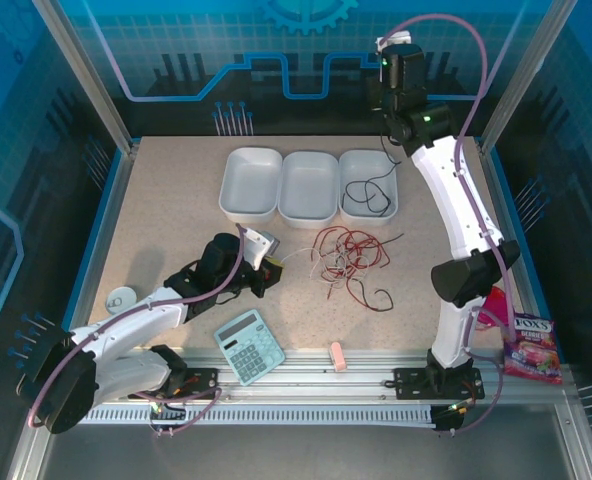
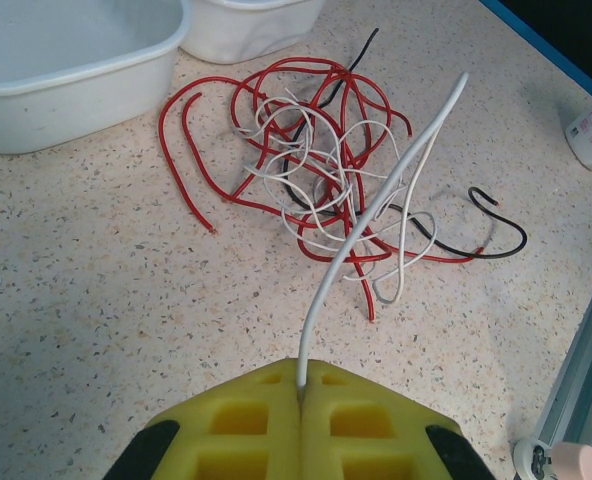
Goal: Untangle the cables
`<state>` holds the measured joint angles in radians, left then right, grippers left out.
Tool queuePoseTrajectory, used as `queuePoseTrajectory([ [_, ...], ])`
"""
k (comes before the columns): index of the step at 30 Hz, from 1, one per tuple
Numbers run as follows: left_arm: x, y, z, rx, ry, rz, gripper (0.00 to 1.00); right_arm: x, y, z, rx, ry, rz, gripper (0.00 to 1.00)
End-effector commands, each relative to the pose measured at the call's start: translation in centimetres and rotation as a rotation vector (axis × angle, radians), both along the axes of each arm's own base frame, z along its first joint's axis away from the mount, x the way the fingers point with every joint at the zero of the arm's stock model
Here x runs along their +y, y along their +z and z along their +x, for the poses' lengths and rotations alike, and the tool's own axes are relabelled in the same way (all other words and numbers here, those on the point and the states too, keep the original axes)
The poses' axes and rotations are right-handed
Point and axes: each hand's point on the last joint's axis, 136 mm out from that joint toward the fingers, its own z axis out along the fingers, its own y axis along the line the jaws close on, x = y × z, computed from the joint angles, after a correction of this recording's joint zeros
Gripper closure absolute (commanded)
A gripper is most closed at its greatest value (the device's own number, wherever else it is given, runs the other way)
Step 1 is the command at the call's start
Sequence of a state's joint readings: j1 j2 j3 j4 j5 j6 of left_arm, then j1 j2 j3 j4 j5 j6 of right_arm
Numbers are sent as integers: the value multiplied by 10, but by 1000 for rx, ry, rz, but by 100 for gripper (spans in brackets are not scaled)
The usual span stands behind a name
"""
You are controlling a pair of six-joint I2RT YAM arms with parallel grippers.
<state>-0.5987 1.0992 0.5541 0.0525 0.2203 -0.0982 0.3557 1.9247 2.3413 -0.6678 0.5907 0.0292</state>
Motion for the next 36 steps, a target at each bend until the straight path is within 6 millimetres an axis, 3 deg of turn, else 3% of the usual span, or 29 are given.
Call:
queuePoseTrajectory([
  [1, -2, 10, 3, -18, 9, -6, 100, -16, 1, 4, 0, -44, 27, 100],
  [4, -1, 9, 4, -17, 15, -3, 100, -16, -12, 7, 28, -41, 27, 100],
  [10, -1, 7, 6, -11, 21, 1, 100, 3, -22, 5, 64, 3, 27, 100],
  [14, -1, 5, 5, -8, 23, -1, 100, 9, -44, 0, 126, 1, 41, 100],
  [25, 4, 5, 1, -13, 29, 10, 100, 11, -128, 3, 250, -25, 84, 100],
  [36, 8, 7, 3, -17, 65, -6, 100, 4, -234, 19, 506, -75, 106, 100],
])
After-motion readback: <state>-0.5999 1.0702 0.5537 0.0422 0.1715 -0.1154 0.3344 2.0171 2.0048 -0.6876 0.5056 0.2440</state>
